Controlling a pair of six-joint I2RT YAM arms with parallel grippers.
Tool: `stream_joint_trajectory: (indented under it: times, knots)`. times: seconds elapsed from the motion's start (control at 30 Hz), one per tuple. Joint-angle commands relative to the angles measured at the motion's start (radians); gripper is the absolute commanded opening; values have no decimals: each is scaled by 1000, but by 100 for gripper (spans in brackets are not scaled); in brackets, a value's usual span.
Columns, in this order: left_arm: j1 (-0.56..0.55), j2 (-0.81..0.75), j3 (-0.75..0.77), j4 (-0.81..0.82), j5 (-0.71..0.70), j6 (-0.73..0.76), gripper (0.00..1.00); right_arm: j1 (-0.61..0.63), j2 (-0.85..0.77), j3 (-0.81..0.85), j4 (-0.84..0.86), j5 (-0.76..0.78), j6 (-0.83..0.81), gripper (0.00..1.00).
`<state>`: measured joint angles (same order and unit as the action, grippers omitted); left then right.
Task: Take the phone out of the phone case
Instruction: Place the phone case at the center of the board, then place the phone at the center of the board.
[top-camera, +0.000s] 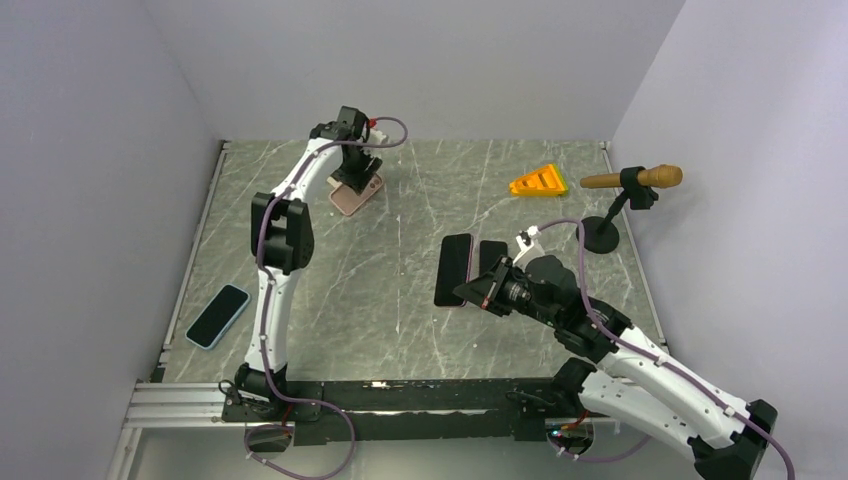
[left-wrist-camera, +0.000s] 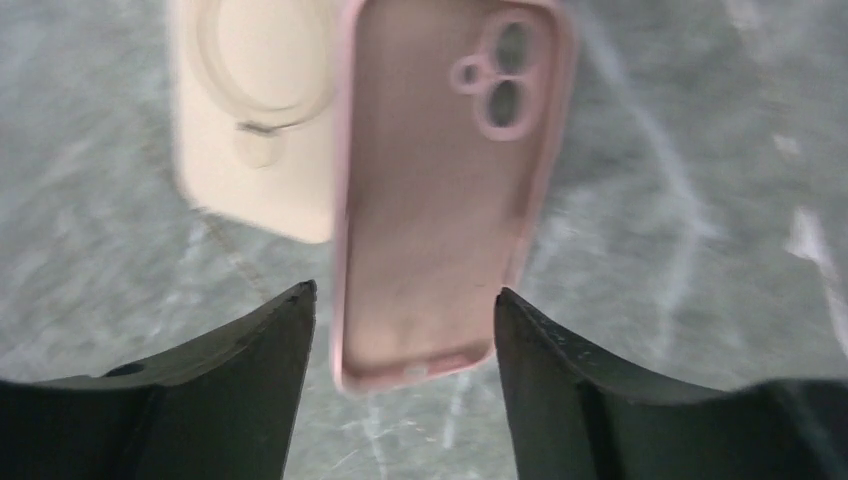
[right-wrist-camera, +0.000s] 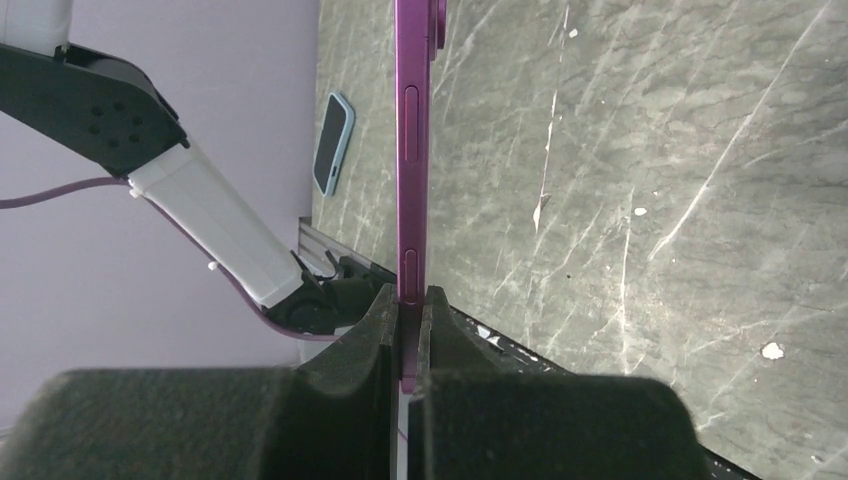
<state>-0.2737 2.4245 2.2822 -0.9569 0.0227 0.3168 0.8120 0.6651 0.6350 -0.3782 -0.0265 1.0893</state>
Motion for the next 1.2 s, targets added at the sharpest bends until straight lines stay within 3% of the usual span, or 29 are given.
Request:
stream_joint_trajectory:
  times: [0.0,0.03,0.07,0.1,0.17,0.27,0.43,0.57,0.63,0.83,1.07,1.17]
  knots:
    - [26,-5,91,64,-401,-83,75,-3,23,25,130,-33,20,0]
    - [43,-23,117,40,-415,-120,82,-3,26,11,146,-41,30,0]
    - [63,-78,121,21,-387,-148,96,-3,26,-6,170,-48,45,0]
    - [70,-143,88,29,-361,-171,99,-3,22,-28,201,-53,58,0]
    - [71,-283,-17,31,-302,-213,99,-7,22,-64,255,-62,76,0]
    - [71,-495,-171,8,-88,-383,99,-20,47,-94,304,-72,84,0]
    - [71,-906,-745,221,320,-633,99,-86,136,-167,435,-121,95,0]
    - [70,-1207,-1157,423,558,-806,99,-189,236,-242,547,-217,57,0]
    - [65,-1312,-1287,391,569,-811,99,-236,287,-262,590,-250,28,0]
    - [59,-1599,-1443,187,403,-749,99,-335,477,-261,733,-346,-60,0]
    - [59,-1787,-1487,97,472,-806,100,-405,690,-223,809,-403,-114,0]
    - [59,-1824,-1505,82,455,-816,99,-415,744,-184,729,-375,-185,2]
